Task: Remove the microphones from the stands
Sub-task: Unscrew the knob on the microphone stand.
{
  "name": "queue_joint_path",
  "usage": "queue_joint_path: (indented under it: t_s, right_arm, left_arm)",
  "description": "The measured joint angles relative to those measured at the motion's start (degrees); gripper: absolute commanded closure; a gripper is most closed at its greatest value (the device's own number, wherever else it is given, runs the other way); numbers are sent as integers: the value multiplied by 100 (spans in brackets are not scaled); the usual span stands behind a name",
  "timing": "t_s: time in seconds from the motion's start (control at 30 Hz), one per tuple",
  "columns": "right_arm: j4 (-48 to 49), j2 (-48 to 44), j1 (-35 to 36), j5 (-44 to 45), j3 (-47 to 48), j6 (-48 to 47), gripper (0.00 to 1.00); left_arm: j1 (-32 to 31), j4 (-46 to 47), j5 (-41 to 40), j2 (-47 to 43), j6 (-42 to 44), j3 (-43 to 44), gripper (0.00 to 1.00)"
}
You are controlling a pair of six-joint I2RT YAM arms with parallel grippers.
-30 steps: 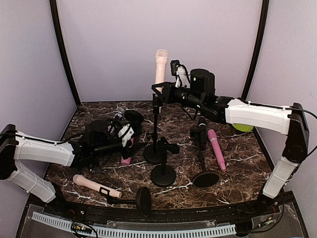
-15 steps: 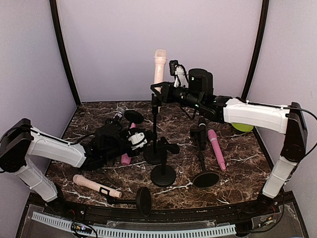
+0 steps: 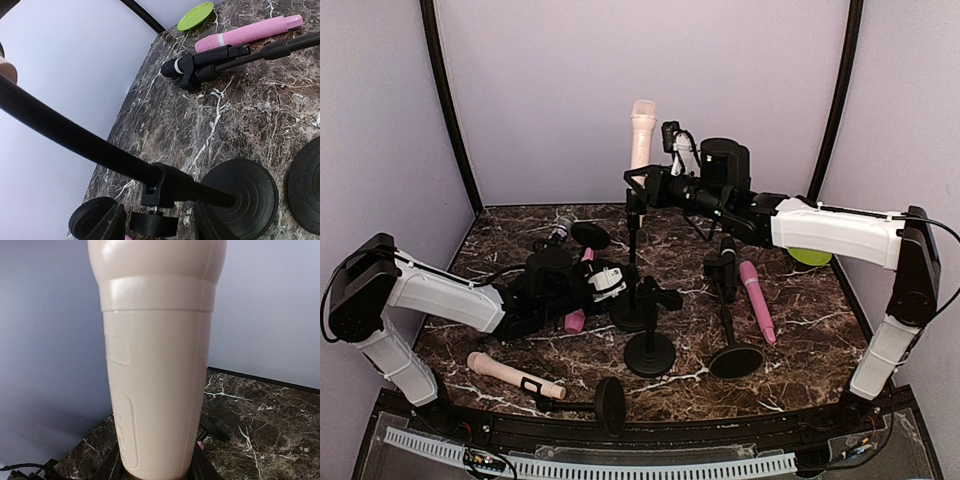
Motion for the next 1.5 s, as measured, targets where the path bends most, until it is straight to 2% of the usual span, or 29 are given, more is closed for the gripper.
queue_joint_path:
  t_s: [0.53, 0.97, 1.13, 1.4, 1.47, 1.5]
  right_arm:
    - [-20, 2, 0, 0, 13, 2, 71]
    - [-46, 2, 0, 0, 22, 0, 71]
    - [-50, 2, 0, 0, 22, -2, 71]
    - [-66, 2, 2, -7, 22, 13, 71]
    - [-68, 2, 2, -15, 22, 20, 71]
    - [-70, 2, 2, -17, 22, 20, 71]
  left_arm:
    - [0, -192, -131, 247, -22, 227, 64]
    - [15, -221, -120, 232, -197, 232, 82]
    - [278, -562, 503, 92, -793, 273, 83]
    - [1010, -1517, 2452, 33, -2120, 656, 82]
    - [1137, -1624, 2813, 76, -2369, 734, 79]
    - [1187, -1646, 2959, 98, -2479, 752, 74]
